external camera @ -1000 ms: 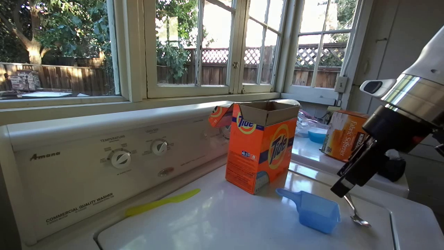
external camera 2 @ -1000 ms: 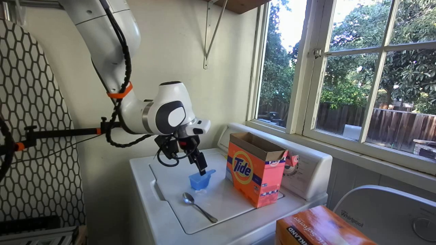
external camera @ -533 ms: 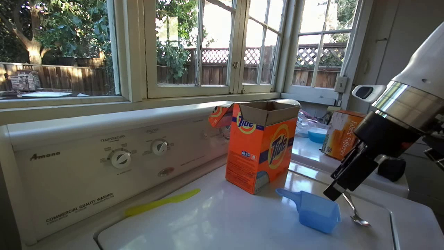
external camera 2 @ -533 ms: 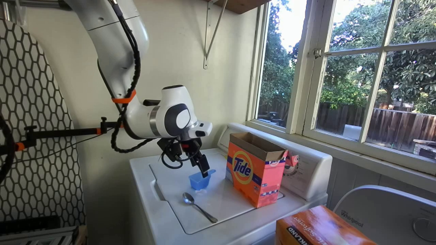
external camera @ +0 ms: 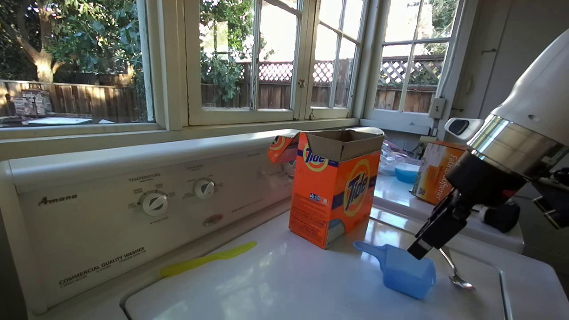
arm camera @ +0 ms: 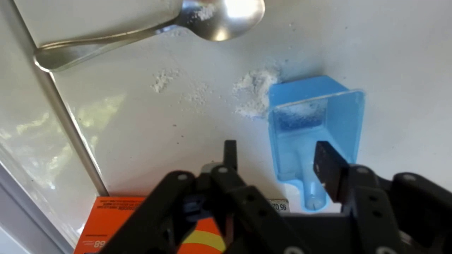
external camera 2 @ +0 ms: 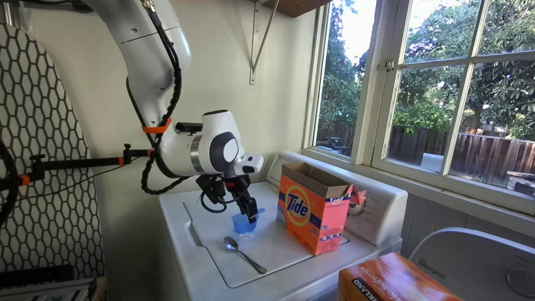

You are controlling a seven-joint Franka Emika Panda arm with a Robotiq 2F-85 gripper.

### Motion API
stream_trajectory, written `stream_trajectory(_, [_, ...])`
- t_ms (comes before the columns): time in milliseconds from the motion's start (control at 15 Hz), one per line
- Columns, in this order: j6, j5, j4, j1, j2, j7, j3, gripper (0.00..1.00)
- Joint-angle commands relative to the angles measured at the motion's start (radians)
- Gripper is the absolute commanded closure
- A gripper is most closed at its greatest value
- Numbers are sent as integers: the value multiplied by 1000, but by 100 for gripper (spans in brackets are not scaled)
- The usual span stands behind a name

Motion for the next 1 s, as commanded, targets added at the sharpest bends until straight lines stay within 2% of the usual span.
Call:
stream_trajectory(0, [-27, -48, 24, 23, 30, 58, -19, 37])
stream_trajectory(67, [-25, -45, 25, 24, 36, 57, -18, 27])
stream_trajectory(133, [-26, -44, 26, 25, 40, 57, -19, 27])
stream_trajectory(333, [-14, -57, 33, 33, 50, 76, -30, 6])
stream_trajectory(467, [-4, -74, 40, 42, 54, 100, -42, 20])
stream_trajectory(533, [-3, -85, 44, 47, 55, 113, -49, 40])
stream_trajectory(600, [-1, -96, 47, 53, 56, 124, -56, 43])
stream_trajectory(800, [3, -130, 58, 64, 60, 157, -71, 69])
stream_trajectory(933, [5, -147, 63, 72, 65, 174, -80, 84])
